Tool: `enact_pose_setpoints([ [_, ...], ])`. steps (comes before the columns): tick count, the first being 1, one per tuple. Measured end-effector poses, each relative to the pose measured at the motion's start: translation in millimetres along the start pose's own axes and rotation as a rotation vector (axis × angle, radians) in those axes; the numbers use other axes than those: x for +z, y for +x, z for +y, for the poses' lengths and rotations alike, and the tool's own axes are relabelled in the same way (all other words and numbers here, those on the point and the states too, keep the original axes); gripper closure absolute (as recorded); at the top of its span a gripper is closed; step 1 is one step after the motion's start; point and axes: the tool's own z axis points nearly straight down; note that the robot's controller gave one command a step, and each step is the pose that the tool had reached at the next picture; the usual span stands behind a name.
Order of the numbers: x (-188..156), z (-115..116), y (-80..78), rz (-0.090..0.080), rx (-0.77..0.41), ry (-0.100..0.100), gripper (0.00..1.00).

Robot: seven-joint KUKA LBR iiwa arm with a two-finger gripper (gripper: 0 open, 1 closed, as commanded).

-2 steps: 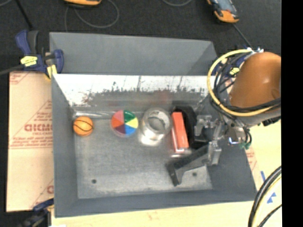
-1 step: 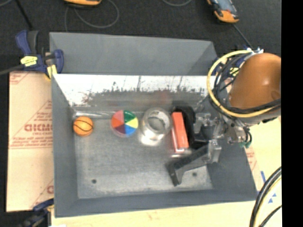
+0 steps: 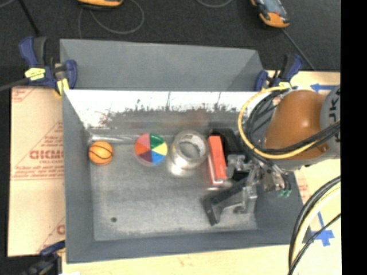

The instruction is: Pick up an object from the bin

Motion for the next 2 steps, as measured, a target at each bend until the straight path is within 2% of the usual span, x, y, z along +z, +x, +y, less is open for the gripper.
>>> enact_pose_setpoints([
  [1,44.8,0.6,1.5,0.003,-0.007,-0.001,0.00],
  [2,56.0,-2.7,13.9,-0.012,0.010,0.001,0.00],
])
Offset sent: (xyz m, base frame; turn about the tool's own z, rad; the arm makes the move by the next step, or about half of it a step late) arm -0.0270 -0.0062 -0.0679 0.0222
